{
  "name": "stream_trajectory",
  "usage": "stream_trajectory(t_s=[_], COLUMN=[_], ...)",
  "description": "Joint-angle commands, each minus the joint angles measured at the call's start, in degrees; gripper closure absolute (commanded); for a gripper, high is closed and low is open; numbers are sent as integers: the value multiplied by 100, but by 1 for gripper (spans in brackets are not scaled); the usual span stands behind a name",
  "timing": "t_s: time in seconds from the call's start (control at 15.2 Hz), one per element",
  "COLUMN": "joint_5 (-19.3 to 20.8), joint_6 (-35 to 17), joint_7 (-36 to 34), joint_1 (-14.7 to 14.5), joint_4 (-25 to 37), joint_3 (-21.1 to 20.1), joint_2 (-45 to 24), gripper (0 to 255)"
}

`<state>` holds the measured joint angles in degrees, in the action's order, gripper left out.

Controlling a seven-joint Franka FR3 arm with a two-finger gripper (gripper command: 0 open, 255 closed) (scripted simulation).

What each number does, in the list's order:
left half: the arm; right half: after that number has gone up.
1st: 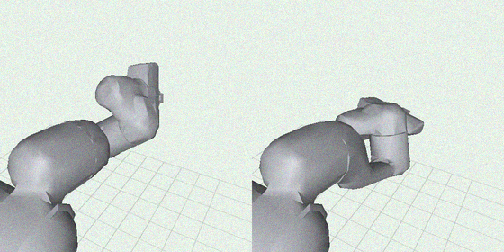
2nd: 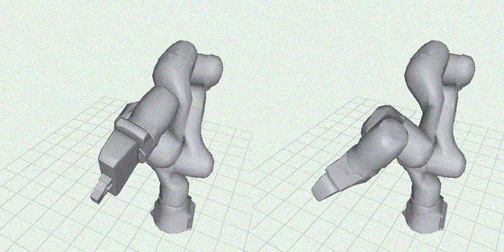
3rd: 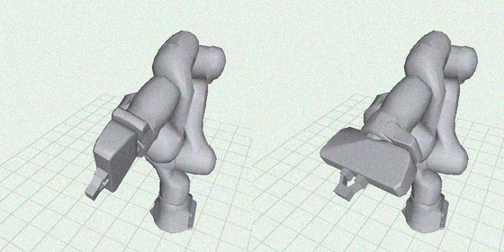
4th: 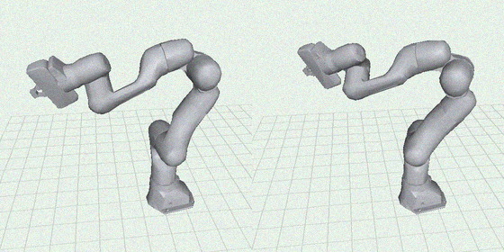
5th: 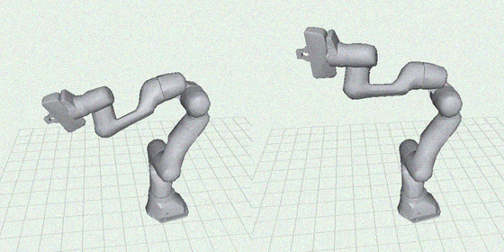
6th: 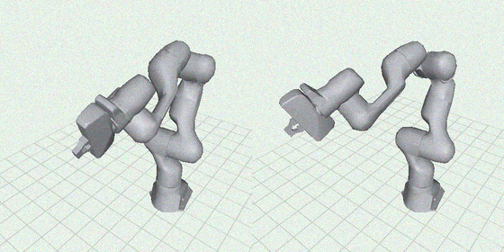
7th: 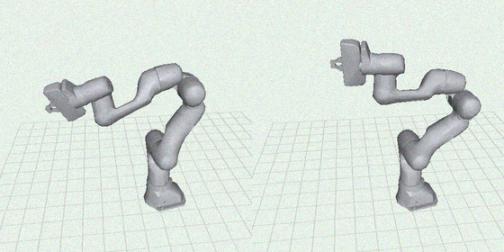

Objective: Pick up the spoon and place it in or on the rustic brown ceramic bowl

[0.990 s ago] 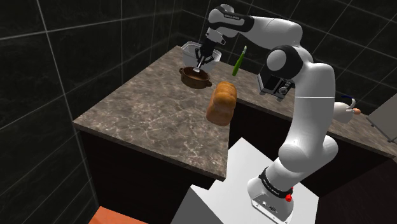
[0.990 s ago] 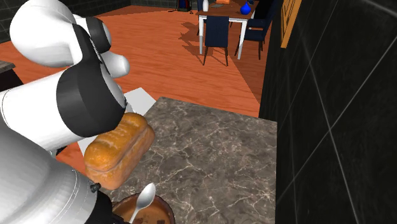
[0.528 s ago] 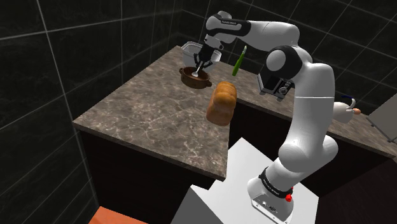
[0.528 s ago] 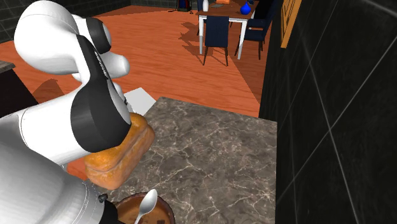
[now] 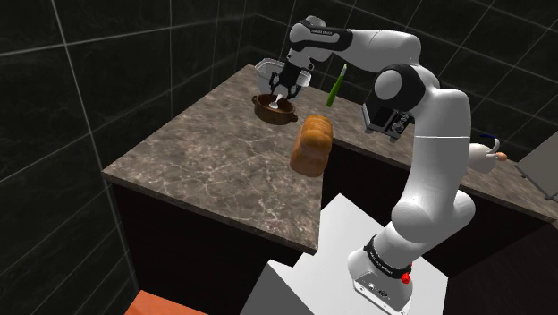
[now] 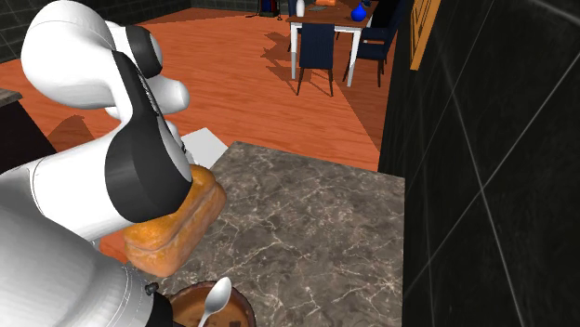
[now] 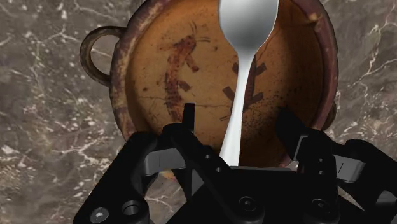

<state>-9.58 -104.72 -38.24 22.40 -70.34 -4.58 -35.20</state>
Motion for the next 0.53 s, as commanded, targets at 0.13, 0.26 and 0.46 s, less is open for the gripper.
stream_trajectory(t_s=[0.13,0.26,0.46], joint_5=[0,5,18], joint_6=[0,184,735], joint_7=[0,-9,-43], joint_1=[0,18,68], joint_4=[0,171,753], joint_3=[0,4,13], joint_2=[0,10,-25], gripper=[0,0,0])
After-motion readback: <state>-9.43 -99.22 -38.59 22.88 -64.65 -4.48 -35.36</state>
